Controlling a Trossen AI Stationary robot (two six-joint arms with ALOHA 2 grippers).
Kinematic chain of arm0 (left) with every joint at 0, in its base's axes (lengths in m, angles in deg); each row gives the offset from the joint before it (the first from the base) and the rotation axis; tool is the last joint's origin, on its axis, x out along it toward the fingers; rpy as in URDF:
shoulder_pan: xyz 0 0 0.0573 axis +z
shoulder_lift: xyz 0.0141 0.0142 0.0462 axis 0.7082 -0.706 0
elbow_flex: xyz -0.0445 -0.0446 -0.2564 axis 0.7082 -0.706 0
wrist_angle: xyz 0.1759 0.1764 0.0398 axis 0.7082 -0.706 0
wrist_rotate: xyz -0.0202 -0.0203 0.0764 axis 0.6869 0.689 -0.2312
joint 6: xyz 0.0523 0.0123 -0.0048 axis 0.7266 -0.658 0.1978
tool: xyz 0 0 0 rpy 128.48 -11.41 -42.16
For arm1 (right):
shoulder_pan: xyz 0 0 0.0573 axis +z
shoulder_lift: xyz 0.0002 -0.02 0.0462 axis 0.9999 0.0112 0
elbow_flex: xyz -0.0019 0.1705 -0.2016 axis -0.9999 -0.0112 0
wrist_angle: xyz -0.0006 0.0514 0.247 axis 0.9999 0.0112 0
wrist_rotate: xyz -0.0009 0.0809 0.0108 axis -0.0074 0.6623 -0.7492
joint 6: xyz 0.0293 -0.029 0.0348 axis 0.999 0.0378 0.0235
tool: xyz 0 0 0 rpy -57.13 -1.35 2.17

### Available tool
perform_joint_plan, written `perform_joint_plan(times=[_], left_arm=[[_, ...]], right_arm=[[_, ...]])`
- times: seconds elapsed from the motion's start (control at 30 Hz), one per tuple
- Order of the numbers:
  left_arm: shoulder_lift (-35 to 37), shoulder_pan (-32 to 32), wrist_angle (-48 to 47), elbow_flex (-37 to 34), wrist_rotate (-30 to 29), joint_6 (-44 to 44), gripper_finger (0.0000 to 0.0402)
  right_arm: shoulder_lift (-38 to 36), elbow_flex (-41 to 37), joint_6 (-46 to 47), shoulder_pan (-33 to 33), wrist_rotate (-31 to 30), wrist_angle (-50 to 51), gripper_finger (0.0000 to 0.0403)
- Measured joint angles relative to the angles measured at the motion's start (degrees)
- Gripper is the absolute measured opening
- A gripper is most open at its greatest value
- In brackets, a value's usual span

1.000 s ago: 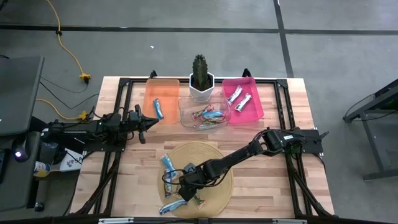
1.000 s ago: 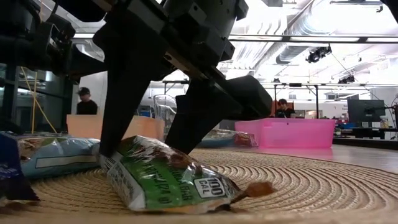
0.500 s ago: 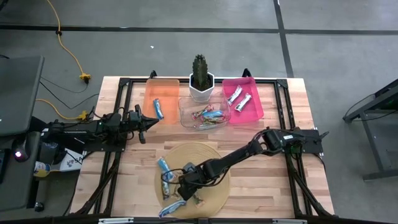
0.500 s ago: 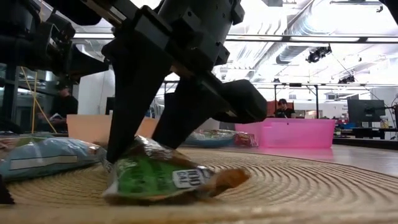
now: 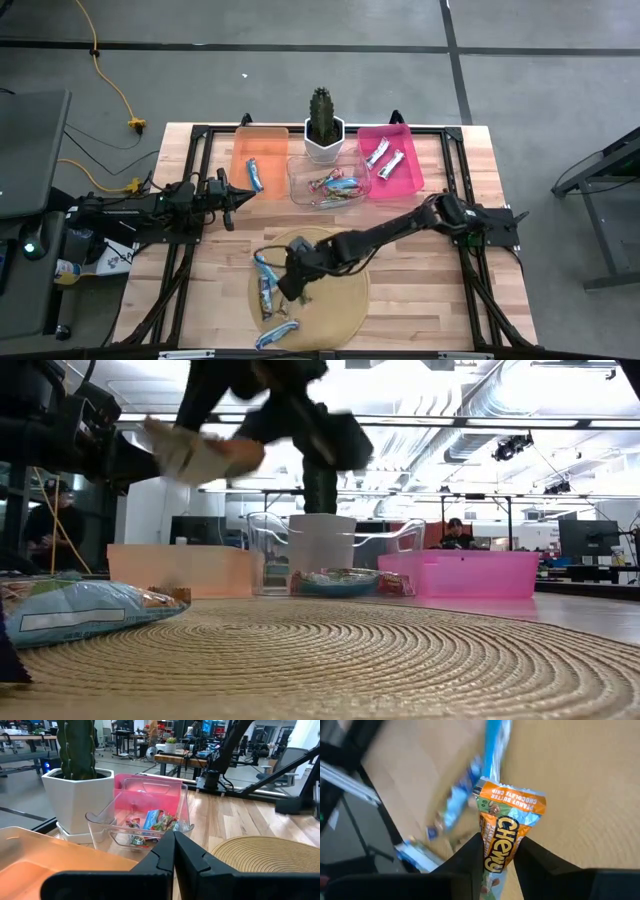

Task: Pick and place Granola Bars by type
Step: Put the yellow granola bar into the red bin

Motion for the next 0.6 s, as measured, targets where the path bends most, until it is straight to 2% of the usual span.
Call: perform_joint_plan(times=[0.13,0.33,0.6], left_arm=[[0.0,0.0,0.0,0.0,0.0,0.0,0.0001],[0.0,0.0,0.0,0.0,0.0,0.0,0.0001],[0.0,0.0,0.0,0.0,0.0,0.0,0.0001]], right_arm=[[-4.2,0.0,-4.4,-0.6,-5.1,-1.6,0.0087],[-10.6,0.1,-12.7,-0.2,-16.3,-4.0,0.0087],[-16.1,0.1,-19.7,0.4,-28.9,-4.5,0.0087]])
